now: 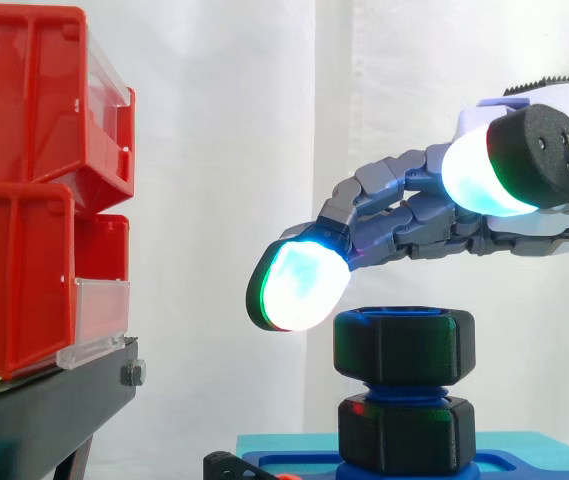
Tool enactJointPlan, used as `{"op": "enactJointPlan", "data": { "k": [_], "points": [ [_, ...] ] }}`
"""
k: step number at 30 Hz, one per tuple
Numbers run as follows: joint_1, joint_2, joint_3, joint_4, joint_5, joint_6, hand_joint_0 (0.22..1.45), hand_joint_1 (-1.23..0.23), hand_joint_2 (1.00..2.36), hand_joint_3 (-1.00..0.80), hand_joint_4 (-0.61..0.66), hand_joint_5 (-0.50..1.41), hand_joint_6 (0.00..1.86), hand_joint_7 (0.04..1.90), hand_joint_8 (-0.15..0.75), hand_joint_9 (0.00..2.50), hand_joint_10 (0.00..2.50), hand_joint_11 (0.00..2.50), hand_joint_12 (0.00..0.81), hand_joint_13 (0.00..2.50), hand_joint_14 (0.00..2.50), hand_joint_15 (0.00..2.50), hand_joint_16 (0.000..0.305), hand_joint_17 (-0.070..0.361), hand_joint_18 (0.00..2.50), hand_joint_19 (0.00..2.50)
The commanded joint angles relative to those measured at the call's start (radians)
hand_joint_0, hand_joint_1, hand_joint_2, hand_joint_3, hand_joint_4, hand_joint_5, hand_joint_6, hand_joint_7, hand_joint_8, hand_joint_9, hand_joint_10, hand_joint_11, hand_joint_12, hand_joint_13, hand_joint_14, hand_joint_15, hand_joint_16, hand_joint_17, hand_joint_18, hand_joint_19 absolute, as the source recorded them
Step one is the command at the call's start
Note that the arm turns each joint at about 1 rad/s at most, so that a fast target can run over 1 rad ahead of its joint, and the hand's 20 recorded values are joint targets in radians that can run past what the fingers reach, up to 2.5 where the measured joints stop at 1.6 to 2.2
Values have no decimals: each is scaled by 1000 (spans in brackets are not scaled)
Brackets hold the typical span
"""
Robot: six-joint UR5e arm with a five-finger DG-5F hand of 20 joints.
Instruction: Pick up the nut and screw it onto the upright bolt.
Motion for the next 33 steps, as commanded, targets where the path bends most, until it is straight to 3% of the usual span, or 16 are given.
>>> {"op": "enactJointPlan", "data": {
  "k": [1, 12, 23, 33],
  "points": [
    [-1, 0, -2, -1, 1, -1, 412, -223, 1000, -500, 177, -149, 502, 722, 260, 324, 0, 0, 394, 0, 0, 0, 61, 137, 0, 14],
    [-12, 0, 0, -46, -4, -4, 421, -227, 1000, -500, 177, -123, 503, 795, 266, 398, 0, 0, 390, 0, 0, 0, 59, 133, 0, 20],
    [-19, 0, 0, -47, -5, -4, 434, -231, 1000, -500, 189, -75, 504, 958, 264, 490, 0, 0, 377, 0, 0, 0, 51, 115, 0, 0],
    [-27, 0, 0, -43, -5, -4, 462, -270, 1000, -500, 125, 21, 504, 1212, 257, 794, 0, 0, 341, 169, 0, 0, 42, 94, 0, 0]
  ]
}}
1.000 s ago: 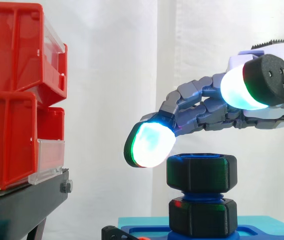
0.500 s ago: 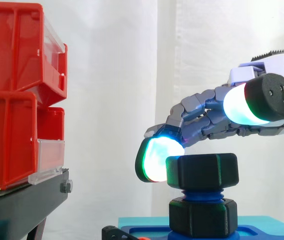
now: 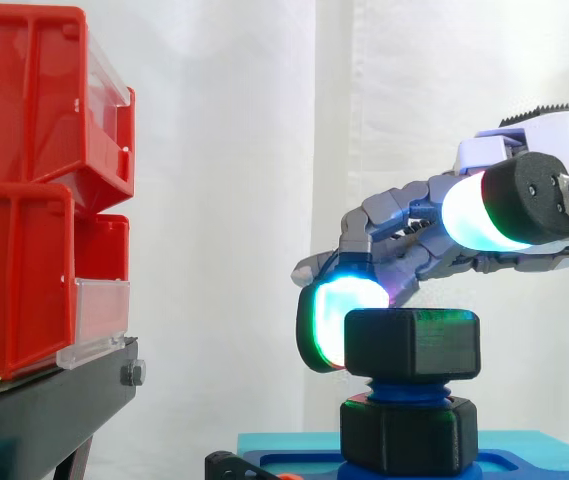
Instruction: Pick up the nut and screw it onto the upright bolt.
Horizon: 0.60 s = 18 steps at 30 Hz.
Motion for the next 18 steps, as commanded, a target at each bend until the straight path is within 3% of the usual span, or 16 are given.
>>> {"op": "enactJointPlan", "data": {
  "k": [1, 18],
  "points": [
    [-2, 0, -1, 1, -1, 0, 463, -273, 1000, -500, 110, 30, 504, 1225, 259, 852, 0, 0, 336, 218, 0, 0, 41, 93, 0, 0],
    [-16, 1, 0, -4, -1, -12, 501, -354, 1000, -500, 59, 94, 505, 1289, 176, 1400, 0, 0, 243, 670, 0, 0, 25, 55, 430, 0]
  ]
}}
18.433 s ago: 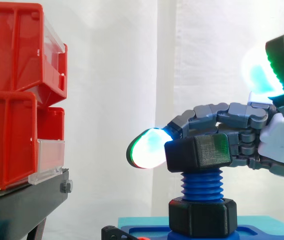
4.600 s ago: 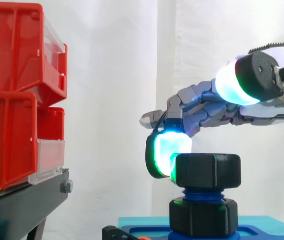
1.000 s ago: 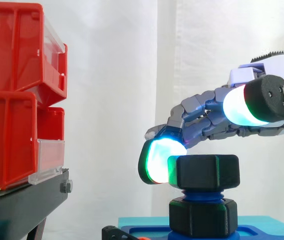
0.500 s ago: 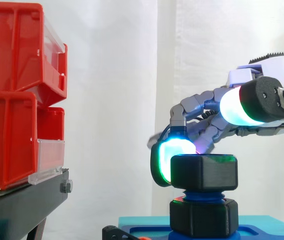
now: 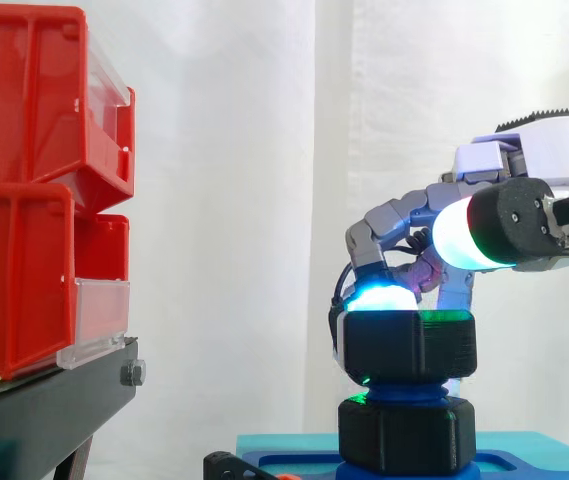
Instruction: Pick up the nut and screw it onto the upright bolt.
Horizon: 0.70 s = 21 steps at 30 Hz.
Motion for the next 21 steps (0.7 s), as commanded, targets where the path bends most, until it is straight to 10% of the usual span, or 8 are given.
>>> {"op": "enactJointPlan", "data": {
  "k": [1, 15, 21],
  "points": [
    [-3, 0, 0, -3, 0, -11, 503, -359, 1000, -500, 53, 96, 505, 1298, 167, 1413, 0, 0, 241, 699, 0, 0, 24, 55, 454, 0],
    [-14, 14, 0, -69, 0, -40, 490, -367, 1000, -500, 33, 114, 503, 1392, 115, 1799, 3, 83, 197, 1038, 0, 0, 21, 48, 822, 125],
    [-20, 26, 2, -69, 0, -38, 453, -319, 1000, -500, 132, 27, 505, 1178, 245, 1424, 0, 79, 309, 793, 0, 0, 35, 80, 589, 108]
  ]
}}
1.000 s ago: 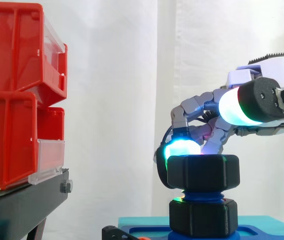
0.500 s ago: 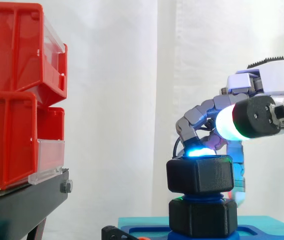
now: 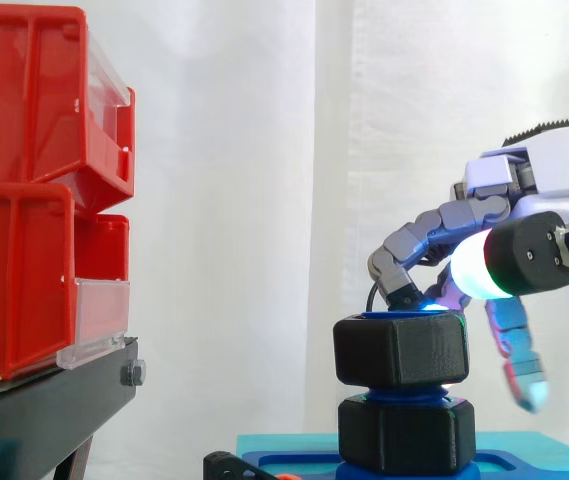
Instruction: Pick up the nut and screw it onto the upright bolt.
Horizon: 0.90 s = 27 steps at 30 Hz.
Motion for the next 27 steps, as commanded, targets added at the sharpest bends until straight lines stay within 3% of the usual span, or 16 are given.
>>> {"op": "enactJointPlan", "data": {
  "k": [1, 4, 6, 10, 15, 18, 24, 27],
  "points": [
    [-4, 15, 2, 3, 0, 1, 449, -315, 1000, -500, 179, -3, 505, 1097, 263, 1329, 1, 82, 329, 746, 0, 1, 40, 90, 562, 135],
    [-6, 16, 22, 3, 0, 2, 441, -311, 1000, -500, 221, -65, 504, 942, 296, 1185, 2, 75, 357, 672, 0, 22, 49, 110, 520, 198],
    [-6, 15, 56, 3, -9, -1, 434, -307, 1000, -500, 192, -100, 504, 850, 296, 1091, 0, 45, 371, 632, 0, 34, 52, 116, 485, 213],
    [3, 13, 56, 15, -16, -19, 420, -309, 1000, -500, 121, -159, 502, 678, 278, 811, 0, 0, 392, 428, 0, 0, 57, 128, 280, 177],
    [19, 7, 56, 51, -8, -25, 405, -360, 1000, -500, 98, -182, 501, 630, 265, 580, 0, 0, 405, 209, 0, 0, 61, 137, 0, 93],
    [28, 7, 51, 45, -3, -25, 392, -410, 1000, -500, 101, -186, 501, 627, 269, 529, 0, 0, 411, 137, 0, 0, 63, 142, 0, 57],
    [59, 7, 37, 46, 47, -21, 390, -409, 1000, -500, 125, -173, 501, 637, 275, 516, 0, 0, 418, 94, 0, 0, 64, 145, 0, 43],
    [69, 7, 37, 41, 55, -21, 390, -405, 1000, -500, 124, -166, 501, 642, 278, 517, 0, 0, 418, 94, 0, 0, 65, 145, 0, 35]
  ]
}}
